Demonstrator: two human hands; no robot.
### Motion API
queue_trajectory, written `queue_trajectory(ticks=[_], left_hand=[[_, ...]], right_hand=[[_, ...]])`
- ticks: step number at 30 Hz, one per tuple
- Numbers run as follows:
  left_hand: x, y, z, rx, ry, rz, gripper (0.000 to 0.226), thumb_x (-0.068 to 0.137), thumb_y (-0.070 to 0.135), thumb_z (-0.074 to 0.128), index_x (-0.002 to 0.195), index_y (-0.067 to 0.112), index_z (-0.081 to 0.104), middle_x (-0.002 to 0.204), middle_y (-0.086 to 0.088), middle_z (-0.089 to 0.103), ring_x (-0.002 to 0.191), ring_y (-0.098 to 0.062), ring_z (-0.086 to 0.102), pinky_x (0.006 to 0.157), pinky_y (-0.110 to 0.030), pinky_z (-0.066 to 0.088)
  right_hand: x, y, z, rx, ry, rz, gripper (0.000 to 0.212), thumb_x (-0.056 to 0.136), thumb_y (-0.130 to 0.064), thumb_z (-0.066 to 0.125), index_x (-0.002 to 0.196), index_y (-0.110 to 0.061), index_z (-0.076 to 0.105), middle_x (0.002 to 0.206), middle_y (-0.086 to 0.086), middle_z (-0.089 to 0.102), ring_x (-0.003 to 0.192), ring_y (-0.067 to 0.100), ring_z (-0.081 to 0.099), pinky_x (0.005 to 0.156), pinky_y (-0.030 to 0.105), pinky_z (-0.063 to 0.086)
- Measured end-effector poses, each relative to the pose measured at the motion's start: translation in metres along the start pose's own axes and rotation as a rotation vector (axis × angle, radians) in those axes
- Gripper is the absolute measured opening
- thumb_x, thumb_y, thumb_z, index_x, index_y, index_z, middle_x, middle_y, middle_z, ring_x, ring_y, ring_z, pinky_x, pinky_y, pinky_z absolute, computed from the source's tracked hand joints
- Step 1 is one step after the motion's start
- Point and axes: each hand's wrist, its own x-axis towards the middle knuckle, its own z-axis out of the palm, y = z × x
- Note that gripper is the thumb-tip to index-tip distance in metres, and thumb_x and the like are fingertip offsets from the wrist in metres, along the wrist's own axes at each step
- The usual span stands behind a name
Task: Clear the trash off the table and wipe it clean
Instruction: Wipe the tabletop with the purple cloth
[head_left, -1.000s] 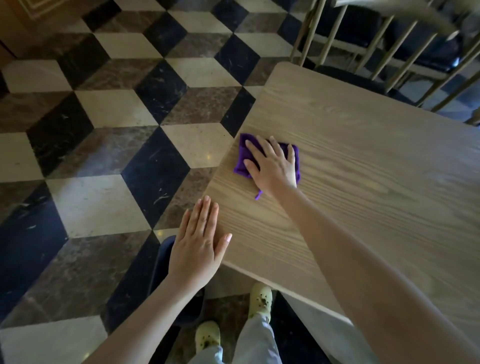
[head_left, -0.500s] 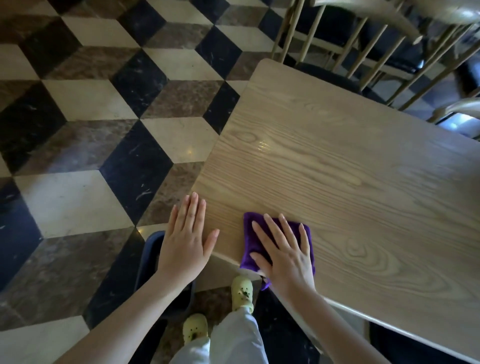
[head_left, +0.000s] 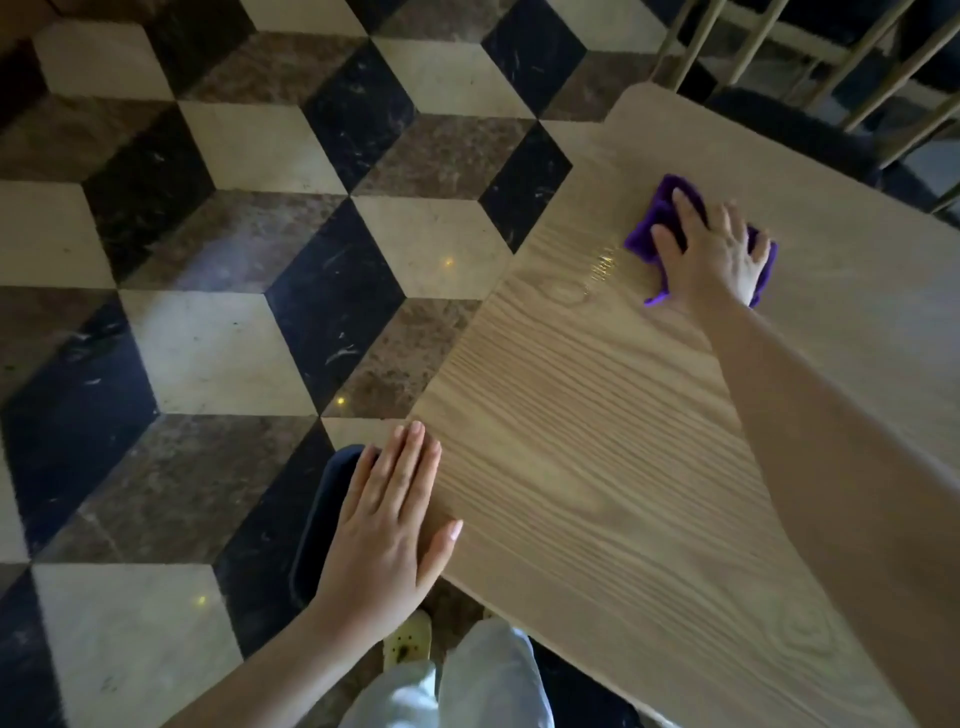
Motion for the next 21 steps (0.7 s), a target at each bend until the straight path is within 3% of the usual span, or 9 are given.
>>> queue_trajectory(ticks=[5, 8, 14, 21], left_hand=[[0.002, 0.003, 0.001, 0.028, 0.002, -0.017, 0.068, 0.096, 0.05, 0.027, 0.146, 0.005, 0.026, 0.156, -0.013, 0.022, 0.145, -0.026, 0.019, 0.116, -0.044, 0.019], [0.003, 0.002, 0.001, 0.028, 0.005, -0.02, 0.067, 0.096, 0.05, 0.028, 0.146, 0.005, 0.025, 0.156, -0.013, 0.022, 0.145, -0.026, 0.02, 0.115, -0.045, 0.02], [0.0, 0.0, -0.001, 0.023, -0.013, -0.015, 0.069, 0.097, 0.051, 0.025, 0.147, 0.005, 0.022, 0.157, -0.014, 0.018, 0.146, -0.026, 0.015, 0.116, -0.044, 0.017], [0.003, 0.0, -0.009, 0.031, -0.069, -0.011, 0.071, 0.096, 0.053, 0.018, 0.147, 0.004, 0.021, 0.156, -0.013, 0.016, 0.145, -0.018, 0.007, 0.119, -0.034, 0.0]], right_hand=[[0.052, -0.025, -0.001, 0.068, 0.048, 0.134, 0.052, 0.096, -0.048, 0.021, 0.146, -0.032, 0.026, 0.155, 0.004, 0.025, 0.145, 0.025, 0.013, 0.115, 0.056, 0.003], [0.044, -0.047, 0.002, 0.061, 0.018, 0.071, 0.052, 0.097, -0.047, 0.018, 0.147, -0.032, 0.024, 0.156, 0.004, 0.023, 0.145, 0.025, 0.012, 0.116, 0.056, 0.002], [-0.053, -0.099, 0.014, 0.036, -0.056, -0.181, 0.051, 0.097, -0.047, 0.024, 0.147, -0.035, 0.022, 0.157, -0.005, 0.018, 0.146, 0.022, 0.01, 0.115, 0.057, 0.002], [-0.197, -0.103, 0.019, 0.036, -0.148, -0.382, 0.055, 0.095, -0.051, 0.027, 0.147, -0.036, 0.019, 0.158, -0.008, 0.015, 0.147, 0.021, 0.007, 0.117, 0.053, -0.001]])
